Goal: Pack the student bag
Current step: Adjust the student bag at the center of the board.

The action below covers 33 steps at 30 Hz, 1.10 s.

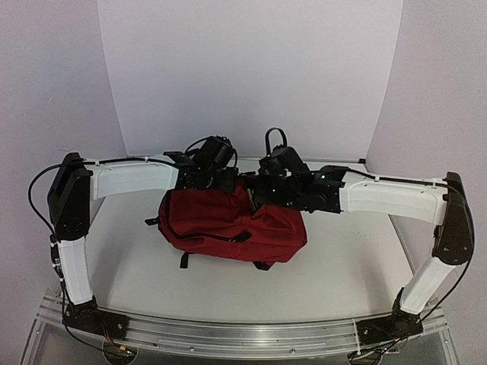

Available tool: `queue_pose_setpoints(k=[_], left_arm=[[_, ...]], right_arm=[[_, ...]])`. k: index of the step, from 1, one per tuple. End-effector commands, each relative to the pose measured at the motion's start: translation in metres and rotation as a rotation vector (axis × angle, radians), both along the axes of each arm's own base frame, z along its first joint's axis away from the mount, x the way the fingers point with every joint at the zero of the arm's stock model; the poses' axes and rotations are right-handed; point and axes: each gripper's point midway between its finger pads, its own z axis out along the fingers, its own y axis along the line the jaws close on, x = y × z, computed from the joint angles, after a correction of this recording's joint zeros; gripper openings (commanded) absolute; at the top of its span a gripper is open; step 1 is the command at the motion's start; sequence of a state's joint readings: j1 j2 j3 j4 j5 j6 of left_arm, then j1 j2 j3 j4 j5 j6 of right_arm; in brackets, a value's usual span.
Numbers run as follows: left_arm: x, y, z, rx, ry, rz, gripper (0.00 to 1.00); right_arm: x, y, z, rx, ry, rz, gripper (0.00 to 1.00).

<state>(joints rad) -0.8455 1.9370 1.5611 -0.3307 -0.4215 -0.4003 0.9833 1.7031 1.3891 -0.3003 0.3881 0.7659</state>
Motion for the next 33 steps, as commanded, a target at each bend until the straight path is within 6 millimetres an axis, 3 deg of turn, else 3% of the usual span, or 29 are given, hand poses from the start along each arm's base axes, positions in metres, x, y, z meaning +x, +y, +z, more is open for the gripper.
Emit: queue_pose_setpoints(k=[1,6,9,14,19,23,28,33], left_arm=[[0.011,0.058,0.035,0.109,-0.066,0.127,0.59],[0.003,0.062,0.032,0.108,-0.009,0.091,0.49],[-0.002,0.074,0.048,0.106,-0.019,0.114,0.42],[-0.022,0.059,0.072,-0.116,0.025,-0.087,0.39],[-0.040,0.060,0.072,-0.290,0.127,-0.207,0.39],[-0.050,0.055,0.081,-0.400,0.175,-0.226,0.47],[-0.054,0.045,0.088,-0.496,0.213,-0.234,0.59],[-0.045,0.062,0.103,-0.568,0.220,-0.185,0.71]], right_arm=[[0.004,-0.019,0.035,-0.016,-0.082,-0.077,0.00],[0.005,-0.020,0.034,-0.025,-0.084,-0.081,0.00],[0.006,-0.022,0.030,-0.054,-0.088,-0.085,0.00],[0.007,-0.015,0.024,-0.110,-0.091,-0.029,0.00],[0.008,-0.009,0.026,-0.125,-0.099,0.006,0.00],[0.007,0.002,0.023,-0.112,-0.081,0.040,0.00],[-0.001,0.030,0.011,-0.087,-0.059,0.191,0.00],[-0.021,0.052,-0.013,-0.097,0.006,0.375,0.00]])
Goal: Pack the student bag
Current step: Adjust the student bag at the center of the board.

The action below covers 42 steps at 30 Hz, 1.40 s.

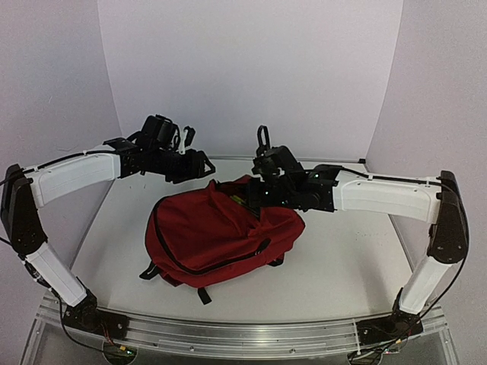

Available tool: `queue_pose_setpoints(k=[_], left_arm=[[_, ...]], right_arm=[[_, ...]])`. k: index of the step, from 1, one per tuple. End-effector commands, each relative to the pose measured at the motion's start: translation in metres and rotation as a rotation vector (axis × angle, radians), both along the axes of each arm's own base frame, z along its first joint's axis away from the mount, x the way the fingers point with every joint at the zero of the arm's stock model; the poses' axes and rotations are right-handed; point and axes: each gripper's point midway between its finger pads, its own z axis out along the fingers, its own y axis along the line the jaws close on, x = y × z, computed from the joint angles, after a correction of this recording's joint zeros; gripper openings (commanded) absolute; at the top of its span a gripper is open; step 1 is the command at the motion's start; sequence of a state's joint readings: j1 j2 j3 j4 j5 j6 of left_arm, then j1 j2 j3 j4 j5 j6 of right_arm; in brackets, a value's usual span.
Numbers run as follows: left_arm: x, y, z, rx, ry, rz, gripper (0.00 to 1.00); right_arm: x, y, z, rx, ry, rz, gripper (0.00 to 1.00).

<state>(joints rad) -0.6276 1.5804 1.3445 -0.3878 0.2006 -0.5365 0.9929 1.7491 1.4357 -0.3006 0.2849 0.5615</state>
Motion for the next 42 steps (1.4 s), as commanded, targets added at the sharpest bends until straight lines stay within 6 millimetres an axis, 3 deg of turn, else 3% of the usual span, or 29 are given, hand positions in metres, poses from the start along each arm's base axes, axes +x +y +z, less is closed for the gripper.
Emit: queue_pose_setpoints(k=[1,4,10,15,18,20,22,25,28,31,35,38,42], left_arm=[[0.006,0.013,0.046,-0.158,-0.017,0.037,0.73],[0.014,0.024,0.046,-0.191,0.018,0.060,0.77],[0.024,0.031,0.017,-0.236,0.149,0.071,0.78],[0.019,0.035,-0.001,-0.192,0.208,0.076,0.85],[0.010,0.048,-0.001,-0.168,0.191,0.116,0.87],[0.001,0.062,-0.004,-0.126,0.187,0.162,0.88],[-0.009,0.078,-0.004,-0.078,0.188,0.202,0.91],[-0.025,0.100,-0.009,-0.017,0.238,0.237,0.95],[-0.045,0.126,-0.015,0.057,0.301,0.291,0.97],[-0.065,0.149,-0.014,0.108,0.332,0.349,1.00],[-0.093,0.165,-0.025,0.125,0.418,0.403,1.00],[-0.113,0.170,-0.041,0.121,0.503,0.429,1.00],[-0.136,0.179,-0.057,0.095,0.562,0.482,1.00]], right_arm=[[-0.018,0.028,-0.012,0.011,0.058,0.196,0.00],[-0.037,0.039,-0.034,0.014,0.139,0.291,0.00],[-0.074,0.051,-0.071,-0.012,0.274,0.417,0.00],[-0.099,0.070,-0.068,0.040,0.338,0.501,0.00],[-0.113,0.085,-0.065,0.063,0.359,0.548,0.00],[-0.114,0.090,-0.060,0.068,0.347,0.547,0.07],[-0.106,0.088,-0.044,0.074,0.299,0.514,0.21],[-0.084,0.078,-0.008,0.056,0.180,0.435,0.54],[-0.058,0.058,0.027,0.024,0.083,0.336,0.70],[-0.028,0.034,0.042,0.029,0.055,0.258,0.77],[0.009,0.009,0.034,0.001,0.049,0.193,0.85],[0.037,-0.002,0.013,-0.031,0.074,0.152,0.86],[0.052,0.003,-0.010,-0.054,0.109,0.165,0.83]])
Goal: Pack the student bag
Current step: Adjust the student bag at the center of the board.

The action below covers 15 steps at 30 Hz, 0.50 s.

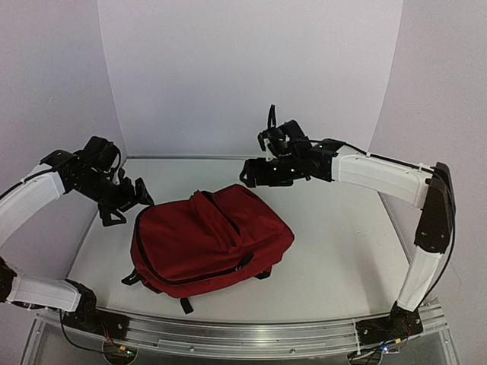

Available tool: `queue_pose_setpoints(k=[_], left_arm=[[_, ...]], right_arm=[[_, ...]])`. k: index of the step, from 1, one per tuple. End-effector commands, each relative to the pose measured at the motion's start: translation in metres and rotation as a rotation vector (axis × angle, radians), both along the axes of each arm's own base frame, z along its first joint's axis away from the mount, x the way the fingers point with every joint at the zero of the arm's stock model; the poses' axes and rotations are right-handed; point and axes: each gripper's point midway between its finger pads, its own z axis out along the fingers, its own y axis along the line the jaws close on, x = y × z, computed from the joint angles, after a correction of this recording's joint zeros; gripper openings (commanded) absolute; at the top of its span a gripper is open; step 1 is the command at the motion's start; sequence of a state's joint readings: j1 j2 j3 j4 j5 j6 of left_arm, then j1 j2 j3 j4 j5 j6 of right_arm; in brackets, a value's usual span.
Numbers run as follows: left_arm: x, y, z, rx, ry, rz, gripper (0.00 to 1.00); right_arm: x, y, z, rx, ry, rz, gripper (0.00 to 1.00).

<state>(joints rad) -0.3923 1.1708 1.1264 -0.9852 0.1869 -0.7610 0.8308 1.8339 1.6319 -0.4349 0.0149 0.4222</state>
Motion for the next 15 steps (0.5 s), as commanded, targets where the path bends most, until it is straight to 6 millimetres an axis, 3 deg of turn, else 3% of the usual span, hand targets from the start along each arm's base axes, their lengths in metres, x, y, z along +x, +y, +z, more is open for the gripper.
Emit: queue_pose_setpoints(k=[1,5,7,10,15], left_arm=[[-0.034,0.013,-0.021,-0.021,0.107,0.093,1.00],[-0.040,-0.005,-0.032,-0.166,0.113,0.090,0.99],[-0.038,-0.013,-0.037,-0.232,0.091,0.081,0.92],[-0.030,-0.022,-0.044,-0.274,0.063,0.062,0.69],[-0.003,-0.026,-0.053,-0.230,0.016,0.040,0.21]], right_arm=[[0.007,0.014,-0.027,-0.050,0.030,0.055,0.81],[0.000,0.019,-0.047,-0.062,0.076,0.100,0.74],[-0.007,0.016,-0.062,-0.075,0.115,0.111,0.68],[-0.025,0.013,-0.079,-0.067,0.186,0.144,0.47],[-0.061,0.008,-0.094,-0.018,0.295,0.199,0.08]])
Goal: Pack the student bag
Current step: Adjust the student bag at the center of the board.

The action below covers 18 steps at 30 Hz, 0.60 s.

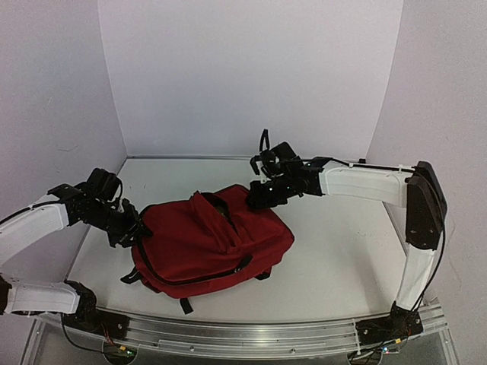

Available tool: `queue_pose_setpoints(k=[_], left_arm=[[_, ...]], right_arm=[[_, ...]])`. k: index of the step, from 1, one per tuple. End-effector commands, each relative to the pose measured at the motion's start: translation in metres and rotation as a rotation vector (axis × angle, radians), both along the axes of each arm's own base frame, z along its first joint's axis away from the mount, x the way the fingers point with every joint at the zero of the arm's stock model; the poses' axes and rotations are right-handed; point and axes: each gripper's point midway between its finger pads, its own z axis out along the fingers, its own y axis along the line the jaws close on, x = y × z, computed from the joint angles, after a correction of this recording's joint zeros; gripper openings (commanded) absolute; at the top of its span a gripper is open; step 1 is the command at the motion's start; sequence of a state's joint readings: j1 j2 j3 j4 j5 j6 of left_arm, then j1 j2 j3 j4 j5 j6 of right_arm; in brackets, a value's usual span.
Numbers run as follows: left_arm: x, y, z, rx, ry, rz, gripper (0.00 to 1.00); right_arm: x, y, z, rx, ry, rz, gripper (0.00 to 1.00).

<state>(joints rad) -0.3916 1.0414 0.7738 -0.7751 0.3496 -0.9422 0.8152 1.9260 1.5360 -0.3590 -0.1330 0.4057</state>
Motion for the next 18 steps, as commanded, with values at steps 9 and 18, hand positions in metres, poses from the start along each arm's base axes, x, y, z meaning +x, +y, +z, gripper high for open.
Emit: queue_pose_setpoints(k=[9,18], left_arm=[[0.163,-0.038,0.033,-0.002,-0.371,-0.132,0.00],[0.289,-0.111,0.106,-0.158,-0.694,-0.386,0.24]], right_arm=[[-0.158,0.018,-0.010,0.070,0.269,0.310,0.00],[-0.203,0.054,0.036,0.174,0.208,0.310,0.19]])
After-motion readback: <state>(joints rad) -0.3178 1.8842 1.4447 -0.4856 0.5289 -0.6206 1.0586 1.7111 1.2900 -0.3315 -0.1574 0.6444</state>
